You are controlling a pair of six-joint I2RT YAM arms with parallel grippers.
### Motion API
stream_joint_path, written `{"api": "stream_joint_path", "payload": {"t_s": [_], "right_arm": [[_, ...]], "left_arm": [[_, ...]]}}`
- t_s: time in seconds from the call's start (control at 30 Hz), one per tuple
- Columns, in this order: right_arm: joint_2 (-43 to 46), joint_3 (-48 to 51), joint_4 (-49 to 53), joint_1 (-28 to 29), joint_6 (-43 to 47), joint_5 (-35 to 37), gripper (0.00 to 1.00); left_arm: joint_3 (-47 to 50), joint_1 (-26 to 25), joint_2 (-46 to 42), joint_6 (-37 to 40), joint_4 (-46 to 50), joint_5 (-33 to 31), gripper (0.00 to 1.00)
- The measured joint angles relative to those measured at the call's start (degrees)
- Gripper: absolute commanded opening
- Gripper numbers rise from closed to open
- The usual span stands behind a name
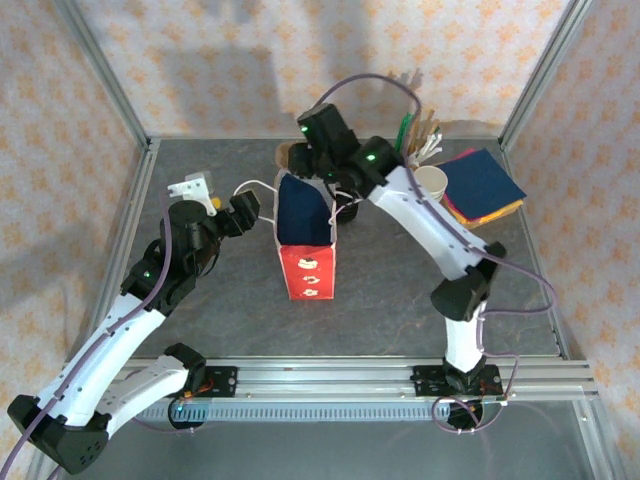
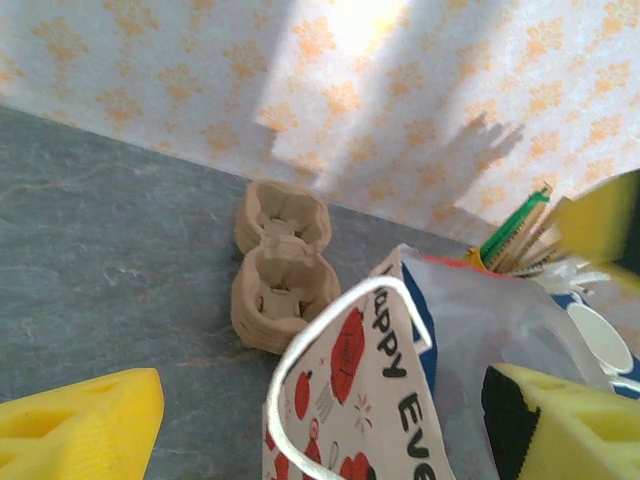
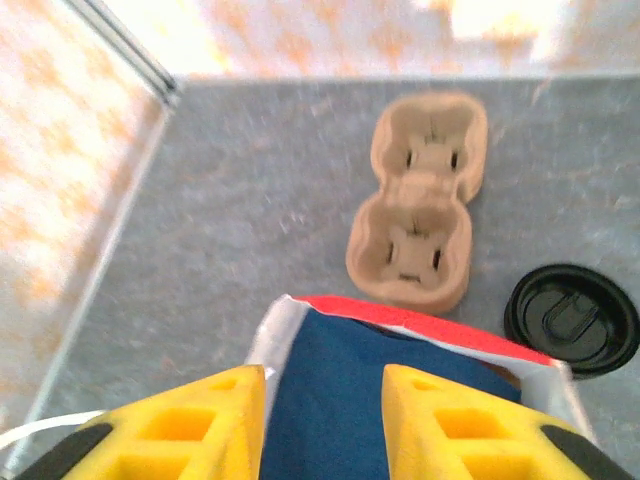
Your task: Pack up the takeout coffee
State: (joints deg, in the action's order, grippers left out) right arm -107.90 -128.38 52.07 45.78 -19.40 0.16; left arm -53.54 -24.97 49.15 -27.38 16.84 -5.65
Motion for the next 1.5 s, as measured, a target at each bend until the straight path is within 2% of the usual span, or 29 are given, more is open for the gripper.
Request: {"api": "stream_joint_path", "payload": {"t_s": [0.17, 0.27, 0.37, 0.53, 0.63, 0.77, 0.87, 1.03, 1.2, 1.33, 1.5], "right_arm": [[13.4, 9.4, -5.77, -2.32, 3.23, 6.21, 0.57], [21.84, 19.5, -10.97, -6.19, 4.85, 9.7, 0.65], [29.99, 32.17, -16.02, -13.05, 5.57, 11.91, 0.75], [42.27, 54.71, -25.64, -22.86, 6.51, 13.62, 0.98], [48.19, 66.45, -32.13, -27.41, 5.97, 13.62, 1.0], [52.98, 81.74, -43.32, -33.27, 5.29, 15.91, 1.0], [55.41, 92.45, -52.02, -35.36, 5.84, 17.59, 1.0], [55.41, 106.57, -68.54, -37.24, 9.11, 19.04, 1.0], [47.54, 113.28, -84.3, -40.61, 11.65, 16.52, 1.0], [40.04, 117.61, -97.18, -40.74, 14.69, 15.13, 1.0], [31.93, 118.79, -109.66, -40.74, 17.94, 12.94, 1.0]], "left_arm": [[-2.03, 0.26, 0.52, 2.16, -1.14, -5.75, 0.95], [-3.06, 2.16, 1.25, 3.72, -1.81, -10.75, 0.99], [-3.17, 7.76, 2.19, 4.66, -2.27, -14.08, 0.99], [1.92, 18.36, 2.08, 6.05, -7.93, -14.47, 0.99], [8.96, 20.83, 1.57, 8.28, -14.71, -14.8, 0.99], [17.75, 20.9, 2.1, 10.51, -23.3, -18.1, 0.99], [22.34, 20.9, 4.55, 11.72, -30.71, -20.63, 0.99], [34.51, 20.92, 7.48, 14.8, -48.02, -24.81, 0.99], [42.45, 21.0, 16.2, 19.37, -64.48, -26.84, 0.99], [43.63, 21.03, 25.24, 21.31, -75.1, -25.83, 0.99], [44.0, 23.3, 30.97, 21.33, -85.26, -19.87, 0.99]]}}
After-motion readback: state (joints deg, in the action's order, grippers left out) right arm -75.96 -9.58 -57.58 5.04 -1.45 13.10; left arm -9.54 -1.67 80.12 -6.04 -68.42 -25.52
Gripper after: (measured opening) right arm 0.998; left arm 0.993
